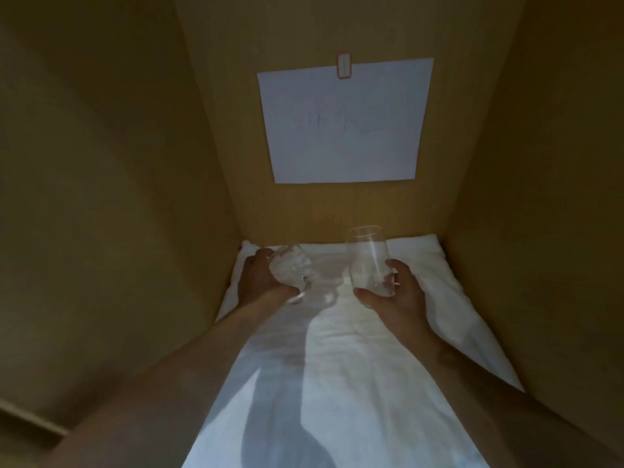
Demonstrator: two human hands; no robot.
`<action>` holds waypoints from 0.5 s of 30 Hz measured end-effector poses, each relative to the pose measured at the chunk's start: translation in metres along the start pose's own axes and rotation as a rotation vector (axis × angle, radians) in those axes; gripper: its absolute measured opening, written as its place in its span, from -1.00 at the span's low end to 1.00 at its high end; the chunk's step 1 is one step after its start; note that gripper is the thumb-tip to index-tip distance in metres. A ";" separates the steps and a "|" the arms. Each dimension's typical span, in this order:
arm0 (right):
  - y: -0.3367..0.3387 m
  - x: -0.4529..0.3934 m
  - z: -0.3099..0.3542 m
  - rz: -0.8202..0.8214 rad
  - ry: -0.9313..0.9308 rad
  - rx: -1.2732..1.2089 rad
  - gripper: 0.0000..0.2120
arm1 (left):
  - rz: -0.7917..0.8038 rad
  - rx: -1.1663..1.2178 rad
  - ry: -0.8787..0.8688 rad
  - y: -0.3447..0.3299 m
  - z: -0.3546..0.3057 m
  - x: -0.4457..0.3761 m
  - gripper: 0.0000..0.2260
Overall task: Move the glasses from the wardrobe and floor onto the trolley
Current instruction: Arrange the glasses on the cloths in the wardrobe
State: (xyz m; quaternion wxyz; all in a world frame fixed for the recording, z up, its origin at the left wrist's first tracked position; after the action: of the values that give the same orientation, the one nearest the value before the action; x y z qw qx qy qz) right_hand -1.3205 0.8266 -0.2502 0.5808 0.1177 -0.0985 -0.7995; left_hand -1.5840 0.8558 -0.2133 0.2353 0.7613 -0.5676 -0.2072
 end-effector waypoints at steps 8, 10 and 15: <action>-0.030 -0.043 0.033 0.032 0.140 0.184 -0.16 | 0.076 -0.684 -0.173 0.017 -0.015 -0.055 -0.23; -0.037 -0.056 0.039 0.027 0.149 0.210 -0.16 | 0.102 -0.870 -0.179 0.015 -0.018 -0.061 -0.21; -0.056 -0.079 0.056 0.088 0.202 0.341 -0.13 | 0.181 -1.148 -0.263 0.010 -0.019 -0.078 -0.10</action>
State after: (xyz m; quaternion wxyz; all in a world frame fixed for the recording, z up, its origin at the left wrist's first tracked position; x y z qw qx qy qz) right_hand -1.3648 0.9203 -0.2078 0.5937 0.2894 -0.1789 -0.7292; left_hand -1.6015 0.9305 -0.1881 0.5537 0.4288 -0.4519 -0.5526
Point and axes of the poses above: each hand's wrist, its own x-axis away from the middle knuckle, its own y-axis out of the back of the hand, z = x × y, the point moved 3 cm from there along -x, towards the middle knuckle
